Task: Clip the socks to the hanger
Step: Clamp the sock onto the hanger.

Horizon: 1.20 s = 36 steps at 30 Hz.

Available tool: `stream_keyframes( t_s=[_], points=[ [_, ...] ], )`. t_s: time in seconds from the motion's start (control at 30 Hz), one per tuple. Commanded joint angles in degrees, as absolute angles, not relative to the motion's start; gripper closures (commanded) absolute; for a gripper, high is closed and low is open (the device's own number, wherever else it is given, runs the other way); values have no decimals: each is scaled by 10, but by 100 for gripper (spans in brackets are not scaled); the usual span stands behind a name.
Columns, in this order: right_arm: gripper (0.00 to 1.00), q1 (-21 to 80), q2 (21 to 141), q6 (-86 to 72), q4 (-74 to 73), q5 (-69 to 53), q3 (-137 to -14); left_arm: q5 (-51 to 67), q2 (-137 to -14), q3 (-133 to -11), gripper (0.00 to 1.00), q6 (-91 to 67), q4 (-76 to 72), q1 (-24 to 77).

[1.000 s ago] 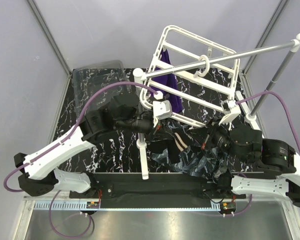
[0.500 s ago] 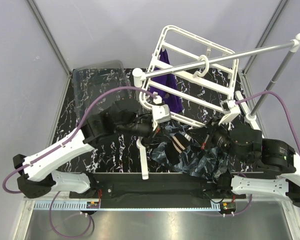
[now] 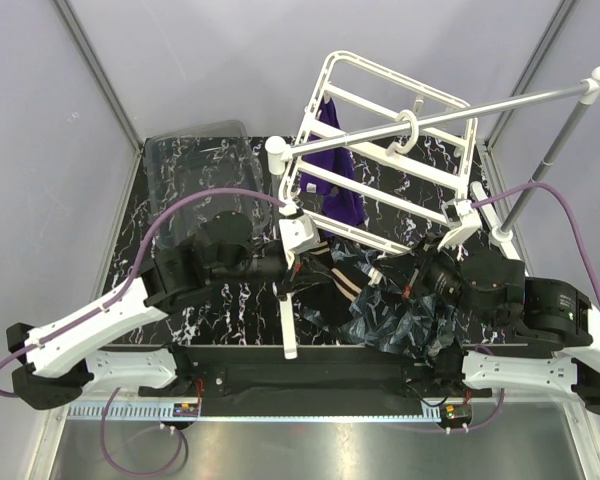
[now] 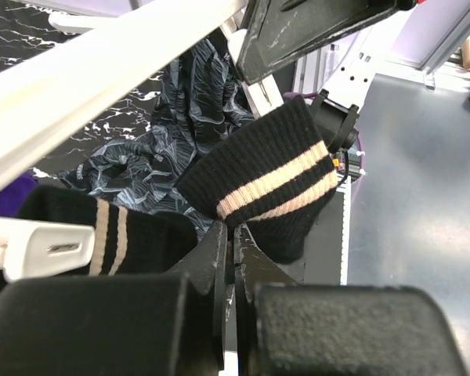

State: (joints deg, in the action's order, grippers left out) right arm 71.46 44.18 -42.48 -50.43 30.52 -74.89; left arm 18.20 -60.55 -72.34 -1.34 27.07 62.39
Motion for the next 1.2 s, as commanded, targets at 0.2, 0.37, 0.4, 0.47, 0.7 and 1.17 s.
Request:
stream_keyframes(
  t_s=[0.2,0.37,0.4,0.47,0.7,1.17],
  points=[
    [100,713,446,-431,-481,307,-769,176,-600,-701,100,13,228,635],
    [100,713,446,-432,-478,306,-768,181,-604,-698,100,15,224,635],
    [100,712,446,-431,-477,305,-768,182,-606,-698,100,17,222,635],
    [100,713,446,-432,-475,304,-768,182,-607,-696,100,16,217,636],
    [100,713,446,-431,-479,308,-767,181,-594,-687,100,20,221,636],
    [100,713,453,-432,-475,302,-770,212,-589,-686,100,18,206,636]
  ],
)
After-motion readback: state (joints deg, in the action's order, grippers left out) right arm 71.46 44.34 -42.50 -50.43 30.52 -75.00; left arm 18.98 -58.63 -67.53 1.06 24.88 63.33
